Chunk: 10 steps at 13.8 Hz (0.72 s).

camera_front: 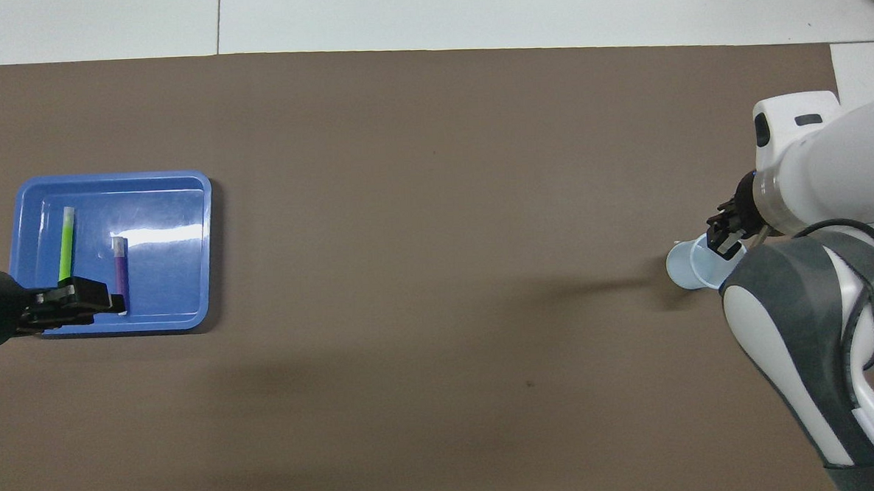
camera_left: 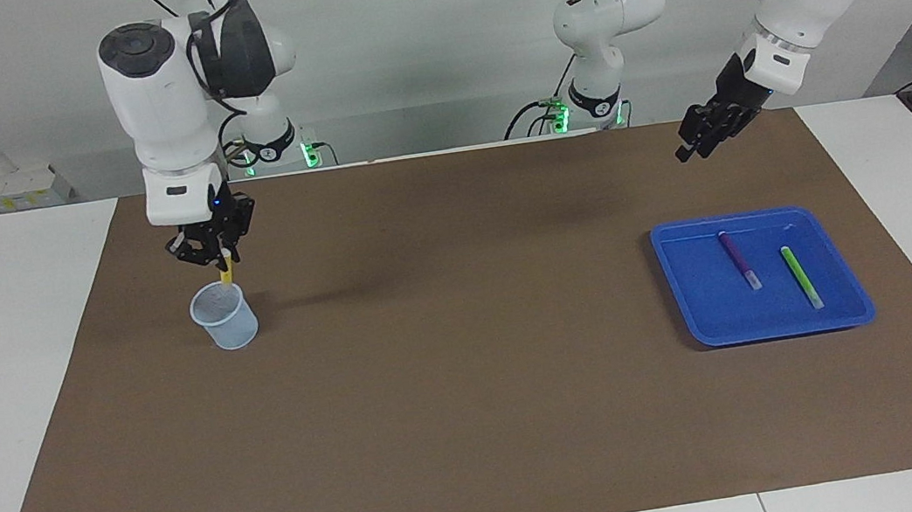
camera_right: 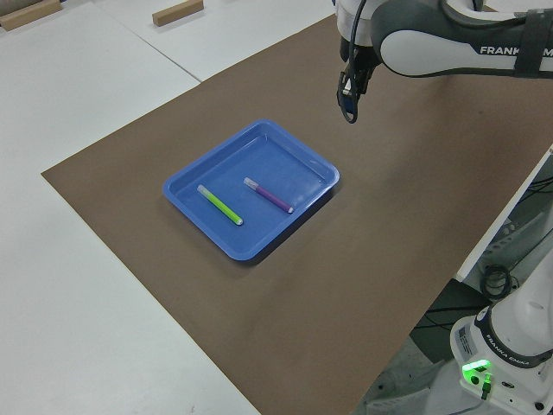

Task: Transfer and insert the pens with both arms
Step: 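Carry the yellow pen with the right gripper to the white cup, then insert the yellow pen into the cup and open the right gripper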

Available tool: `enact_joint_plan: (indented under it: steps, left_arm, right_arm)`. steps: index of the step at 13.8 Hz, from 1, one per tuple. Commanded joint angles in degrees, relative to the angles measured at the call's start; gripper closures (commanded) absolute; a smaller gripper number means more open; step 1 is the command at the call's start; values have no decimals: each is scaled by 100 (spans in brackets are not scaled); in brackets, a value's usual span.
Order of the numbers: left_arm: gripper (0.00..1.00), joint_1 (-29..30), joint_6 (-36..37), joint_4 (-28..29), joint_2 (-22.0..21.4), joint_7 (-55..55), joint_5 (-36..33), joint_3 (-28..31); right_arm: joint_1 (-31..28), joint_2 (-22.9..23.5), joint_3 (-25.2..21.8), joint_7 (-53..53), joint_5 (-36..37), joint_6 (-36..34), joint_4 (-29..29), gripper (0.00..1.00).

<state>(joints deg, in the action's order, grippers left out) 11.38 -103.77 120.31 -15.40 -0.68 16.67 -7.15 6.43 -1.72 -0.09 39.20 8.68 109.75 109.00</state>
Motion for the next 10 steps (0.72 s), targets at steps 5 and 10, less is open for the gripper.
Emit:
enact_joint_plan:
  steps: [5,10]
  left_arm:
    - [44,339,-827,98,361,1183,-857,-50]
    - [43,559,-1609,107,967,1430,-973,-50]
  right_arm:
    - [-290,-205,71,87,134,801,1043,100]
    - [-379,-232,71,70,125,811,1106,1]
